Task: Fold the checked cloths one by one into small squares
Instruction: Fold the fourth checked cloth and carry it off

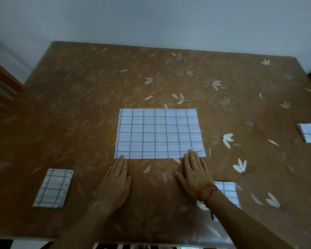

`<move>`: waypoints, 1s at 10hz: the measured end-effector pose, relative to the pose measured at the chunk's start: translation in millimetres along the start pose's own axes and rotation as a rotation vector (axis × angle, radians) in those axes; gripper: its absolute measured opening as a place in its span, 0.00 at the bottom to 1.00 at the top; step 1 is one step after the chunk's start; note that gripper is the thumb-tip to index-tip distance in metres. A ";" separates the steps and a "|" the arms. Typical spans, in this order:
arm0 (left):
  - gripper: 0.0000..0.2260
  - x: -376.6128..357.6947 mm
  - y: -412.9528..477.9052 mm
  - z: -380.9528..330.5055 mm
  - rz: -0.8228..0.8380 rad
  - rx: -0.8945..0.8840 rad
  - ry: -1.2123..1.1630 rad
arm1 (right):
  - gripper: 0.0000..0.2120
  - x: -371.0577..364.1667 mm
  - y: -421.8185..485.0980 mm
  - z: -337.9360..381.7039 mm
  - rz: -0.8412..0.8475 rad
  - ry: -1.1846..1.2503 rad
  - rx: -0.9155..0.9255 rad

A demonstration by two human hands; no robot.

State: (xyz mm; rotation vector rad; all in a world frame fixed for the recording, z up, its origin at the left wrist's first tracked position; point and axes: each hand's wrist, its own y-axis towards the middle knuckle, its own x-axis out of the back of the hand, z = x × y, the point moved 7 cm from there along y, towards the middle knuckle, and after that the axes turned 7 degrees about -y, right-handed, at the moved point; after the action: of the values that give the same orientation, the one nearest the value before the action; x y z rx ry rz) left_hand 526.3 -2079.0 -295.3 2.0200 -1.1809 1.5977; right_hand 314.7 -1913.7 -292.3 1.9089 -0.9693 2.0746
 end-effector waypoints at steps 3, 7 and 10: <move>0.36 4.7 -6.0 0.4 -0.017 0.050 -0.024 | 0.39 3.9 -4.4 -29.0 0.064 0.060 -0.144; 0.30 25.8 3.5 -17.8 -0.101 0.029 -0.096 | 0.27 31.1 -10.5 -39.6 0.177 0.188 -0.255; 0.26 29.7 57.3 -73.6 -0.103 -0.080 -0.104 | 0.16 57.8 20.3 -57.5 0.173 0.325 -0.366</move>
State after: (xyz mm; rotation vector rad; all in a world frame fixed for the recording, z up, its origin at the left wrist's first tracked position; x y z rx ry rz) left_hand 435.9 -2076.7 -257.6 2.0985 -1.1367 1.3909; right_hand 246.2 -1915.3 -243.7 1.3049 -1.3531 2.0313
